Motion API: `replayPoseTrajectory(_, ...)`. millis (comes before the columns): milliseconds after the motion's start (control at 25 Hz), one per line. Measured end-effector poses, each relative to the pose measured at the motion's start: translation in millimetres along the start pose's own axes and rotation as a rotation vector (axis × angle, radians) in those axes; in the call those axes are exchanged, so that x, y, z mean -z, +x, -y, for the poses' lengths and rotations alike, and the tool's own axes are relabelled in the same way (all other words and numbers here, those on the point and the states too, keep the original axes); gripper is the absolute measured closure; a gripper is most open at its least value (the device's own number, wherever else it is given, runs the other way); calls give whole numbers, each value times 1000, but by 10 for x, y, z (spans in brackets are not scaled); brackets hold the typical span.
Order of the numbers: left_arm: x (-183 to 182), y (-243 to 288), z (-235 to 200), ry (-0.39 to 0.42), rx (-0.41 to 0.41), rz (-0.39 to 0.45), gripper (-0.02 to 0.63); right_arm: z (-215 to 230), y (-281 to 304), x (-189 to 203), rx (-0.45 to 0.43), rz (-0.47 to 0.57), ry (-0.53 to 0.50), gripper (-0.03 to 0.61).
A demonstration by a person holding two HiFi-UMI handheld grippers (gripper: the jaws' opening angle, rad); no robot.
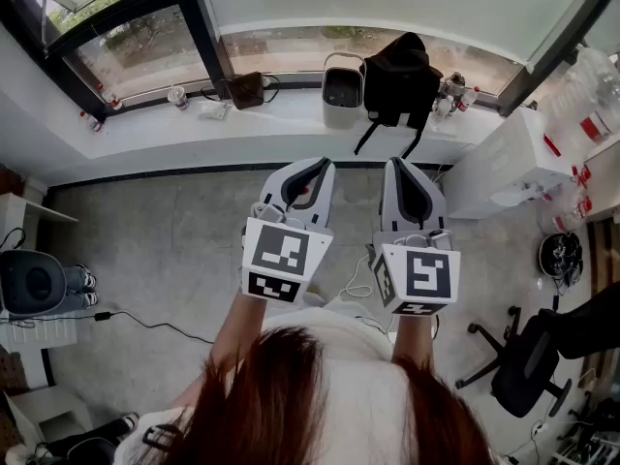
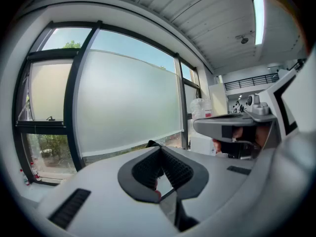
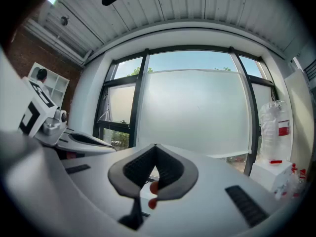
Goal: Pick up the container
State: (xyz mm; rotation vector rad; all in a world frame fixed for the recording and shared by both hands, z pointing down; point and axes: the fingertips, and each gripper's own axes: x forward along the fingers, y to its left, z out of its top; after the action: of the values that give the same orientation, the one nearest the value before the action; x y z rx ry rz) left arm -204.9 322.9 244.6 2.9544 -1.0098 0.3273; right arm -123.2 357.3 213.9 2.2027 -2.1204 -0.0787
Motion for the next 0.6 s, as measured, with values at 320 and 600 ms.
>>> replayPoseTrajectory(320,31,-16,-246,-3,29,-2,597,-169,164,-37,1,-3,32,554)
replayPoseTrajectory(600,91,78,-294,37,42,-12,597,-162,291,23,-20,-11,60,554)
